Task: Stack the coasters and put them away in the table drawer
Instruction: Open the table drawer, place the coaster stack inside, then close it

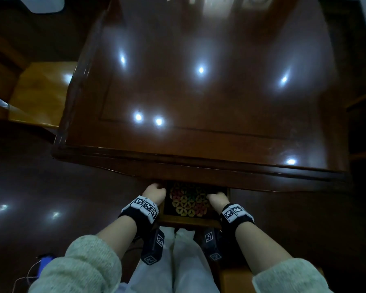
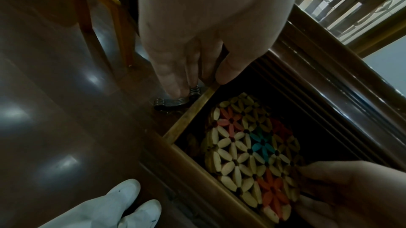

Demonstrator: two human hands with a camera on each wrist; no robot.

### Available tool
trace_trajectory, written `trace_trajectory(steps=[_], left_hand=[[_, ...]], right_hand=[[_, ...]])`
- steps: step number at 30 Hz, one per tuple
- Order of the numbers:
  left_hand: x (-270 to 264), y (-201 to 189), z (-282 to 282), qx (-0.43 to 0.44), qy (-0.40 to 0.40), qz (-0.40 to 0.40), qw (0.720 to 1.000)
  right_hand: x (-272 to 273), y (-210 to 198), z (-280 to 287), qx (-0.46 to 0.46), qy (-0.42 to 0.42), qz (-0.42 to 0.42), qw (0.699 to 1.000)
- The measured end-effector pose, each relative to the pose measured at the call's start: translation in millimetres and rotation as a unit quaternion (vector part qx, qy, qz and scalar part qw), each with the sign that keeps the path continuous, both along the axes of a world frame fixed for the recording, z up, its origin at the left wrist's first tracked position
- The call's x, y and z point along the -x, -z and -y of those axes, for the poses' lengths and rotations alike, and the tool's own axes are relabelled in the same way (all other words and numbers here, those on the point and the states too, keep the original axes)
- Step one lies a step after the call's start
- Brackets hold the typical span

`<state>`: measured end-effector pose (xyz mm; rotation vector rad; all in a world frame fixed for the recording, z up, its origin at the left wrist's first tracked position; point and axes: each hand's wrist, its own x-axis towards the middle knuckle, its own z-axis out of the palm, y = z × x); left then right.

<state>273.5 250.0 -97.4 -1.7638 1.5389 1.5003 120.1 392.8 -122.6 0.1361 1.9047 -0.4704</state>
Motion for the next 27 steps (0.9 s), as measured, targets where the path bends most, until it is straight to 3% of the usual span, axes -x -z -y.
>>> trace_trajectory(steps=[6,8,13,21,27], left_hand=[[-19,66,6,-0.043,-0.01,-0.016,0.999],[-20,72,7,-0.051,-0.019,-0.022,0.998],[-9,29,3,-0.033,-0.005,-0.021,0.999],[-7,20,4,-0.044,0.009,-0.022,0.999],[-8,16,0,-0.079,-0.04,-0.034,0.996]], right_hand=[[4,25,6,0.023,0.048,0.051,0.997],[3,20,8,0.02,0.058,0.063,0.996],[2,10,9,0.013,0.096,0.082,0.992],[4,9,4,0.02,0.142,0.086,0.986],[1,4,-4,0.05,0.139,0.089,0.985]])
